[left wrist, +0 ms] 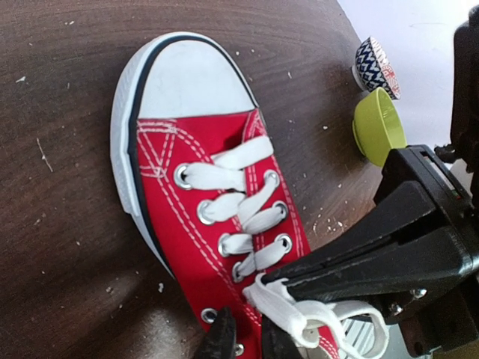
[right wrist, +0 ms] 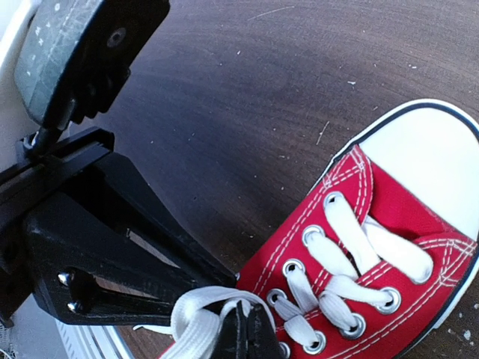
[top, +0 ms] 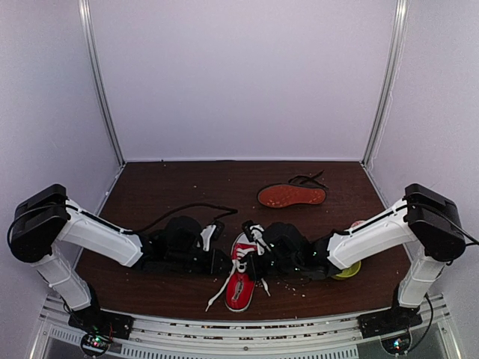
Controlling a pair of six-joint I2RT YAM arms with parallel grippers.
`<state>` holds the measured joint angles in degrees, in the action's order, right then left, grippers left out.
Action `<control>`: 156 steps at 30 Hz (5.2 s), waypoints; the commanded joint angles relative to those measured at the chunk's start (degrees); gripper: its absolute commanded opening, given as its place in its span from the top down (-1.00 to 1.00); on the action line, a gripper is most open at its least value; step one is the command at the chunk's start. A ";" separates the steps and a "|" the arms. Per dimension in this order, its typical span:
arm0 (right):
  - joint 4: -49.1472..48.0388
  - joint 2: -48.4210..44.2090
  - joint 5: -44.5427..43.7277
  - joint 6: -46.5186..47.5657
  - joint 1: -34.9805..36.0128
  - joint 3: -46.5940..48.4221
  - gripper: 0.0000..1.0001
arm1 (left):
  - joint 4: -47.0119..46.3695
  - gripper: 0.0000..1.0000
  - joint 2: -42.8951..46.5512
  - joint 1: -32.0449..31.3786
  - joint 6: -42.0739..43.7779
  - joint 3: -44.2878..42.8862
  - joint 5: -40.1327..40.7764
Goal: Tie the shoes
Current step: Cross the half-tied shoelace with the shoelace loop.
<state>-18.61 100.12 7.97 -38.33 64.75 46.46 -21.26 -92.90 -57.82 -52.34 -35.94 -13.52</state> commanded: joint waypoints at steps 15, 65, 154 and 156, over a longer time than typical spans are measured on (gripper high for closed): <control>-5.64 1.04 3.06 -1.23 1.36 -2.49 1.00 | -7.44 0.46 0.62 0.60 -0.79 1.86 -2.30; -7.55 -4.23 -1.86 -1.94 3.86 -7.89 1.00 | 8.10 -0.20 2.34 1.22 7.24 -6.39 -3.91; -1.91 -0.85 -4.82 -2.10 2.61 -3.57 1.00 | 12.14 0.29 -0.79 2.98 13.14 -8.28 -3.13; -1.90 -0.91 -4.76 -2.10 2.59 -3.57 1.00 | 10.79 0.29 -1.19 3.34 12.67 -7.65 -3.67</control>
<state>-20.80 99.44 3.07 -40.45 67.68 43.59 -3.73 -93.17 -55.57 -39.16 -44.42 -14.59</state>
